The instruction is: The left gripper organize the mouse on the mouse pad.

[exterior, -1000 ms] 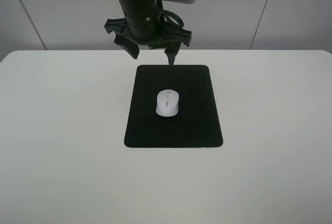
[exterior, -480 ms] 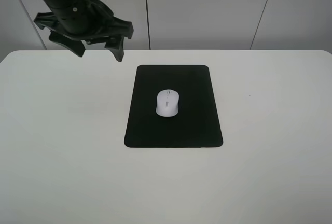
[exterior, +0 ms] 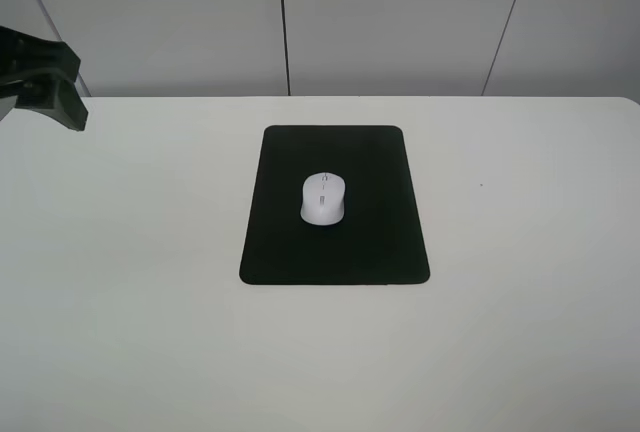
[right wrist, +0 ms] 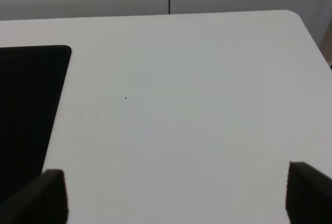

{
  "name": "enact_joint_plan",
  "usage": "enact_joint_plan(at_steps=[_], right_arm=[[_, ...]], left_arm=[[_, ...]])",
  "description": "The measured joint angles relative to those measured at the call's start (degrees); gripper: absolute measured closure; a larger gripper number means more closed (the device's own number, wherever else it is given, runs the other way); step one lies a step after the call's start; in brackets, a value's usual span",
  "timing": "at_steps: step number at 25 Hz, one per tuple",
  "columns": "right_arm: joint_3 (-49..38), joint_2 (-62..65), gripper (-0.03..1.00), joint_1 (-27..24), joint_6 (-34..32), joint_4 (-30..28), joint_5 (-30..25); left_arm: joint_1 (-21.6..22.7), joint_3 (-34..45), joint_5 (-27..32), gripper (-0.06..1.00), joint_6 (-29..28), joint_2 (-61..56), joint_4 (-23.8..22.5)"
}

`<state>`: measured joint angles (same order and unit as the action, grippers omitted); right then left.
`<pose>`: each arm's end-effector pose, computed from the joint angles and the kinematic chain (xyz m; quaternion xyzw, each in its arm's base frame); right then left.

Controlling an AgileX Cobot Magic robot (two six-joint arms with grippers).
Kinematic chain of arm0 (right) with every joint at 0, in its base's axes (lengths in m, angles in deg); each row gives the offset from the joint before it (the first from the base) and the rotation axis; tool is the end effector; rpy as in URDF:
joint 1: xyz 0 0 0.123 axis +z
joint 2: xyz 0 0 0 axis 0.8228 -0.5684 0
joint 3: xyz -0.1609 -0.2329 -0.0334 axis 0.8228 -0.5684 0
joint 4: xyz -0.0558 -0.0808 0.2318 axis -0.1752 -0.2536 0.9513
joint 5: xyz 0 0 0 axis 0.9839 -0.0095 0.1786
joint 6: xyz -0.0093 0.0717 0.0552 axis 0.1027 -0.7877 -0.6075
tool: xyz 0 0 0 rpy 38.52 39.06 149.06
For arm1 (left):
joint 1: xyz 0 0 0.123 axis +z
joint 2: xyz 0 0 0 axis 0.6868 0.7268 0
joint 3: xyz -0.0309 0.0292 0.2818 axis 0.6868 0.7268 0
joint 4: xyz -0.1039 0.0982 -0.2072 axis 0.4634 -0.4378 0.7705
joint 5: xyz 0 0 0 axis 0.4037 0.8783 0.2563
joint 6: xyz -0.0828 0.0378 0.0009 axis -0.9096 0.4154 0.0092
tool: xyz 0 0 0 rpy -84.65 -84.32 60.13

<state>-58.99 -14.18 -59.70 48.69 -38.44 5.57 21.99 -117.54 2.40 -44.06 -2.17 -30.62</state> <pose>-0.0080 -0.0036 0.2808 0.0469 0.8479 -0.0379 0.5268 0.2223 -0.0773 0.2991 0.0042 0.9761 -0.0287 0.2155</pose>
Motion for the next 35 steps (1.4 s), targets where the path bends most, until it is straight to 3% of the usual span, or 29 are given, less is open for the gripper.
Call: enact_joint_plan(at_steps=[11, 17, 27, 35], right_arm=[[0.0, 0.0, 0.14, 0.0, 0.0, 0.0, 0.0], [0.0, 0.0, 0.14, 0.0, 0.0, 0.0, 0.0], [0.0, 0.0, 0.14, 0.0, 0.0, 0.0, 0.0], [0.0, 0.0, 0.14, 0.0, 0.0, 0.0, 0.0]], left_arm=[[-0.01, 14.41, -2.1, 0.16, 1.39, -28.52, 0.05], [-0.01, 19.8, -3.15, 0.16, 6.82, -41.72, 0.01], [-0.01, 22.95, -5.24, 0.16, 11.14, -47.74, 0.63], [-0.01, 22.95, -1.82, 0.16, 13.55, -53.9, 2.34]])
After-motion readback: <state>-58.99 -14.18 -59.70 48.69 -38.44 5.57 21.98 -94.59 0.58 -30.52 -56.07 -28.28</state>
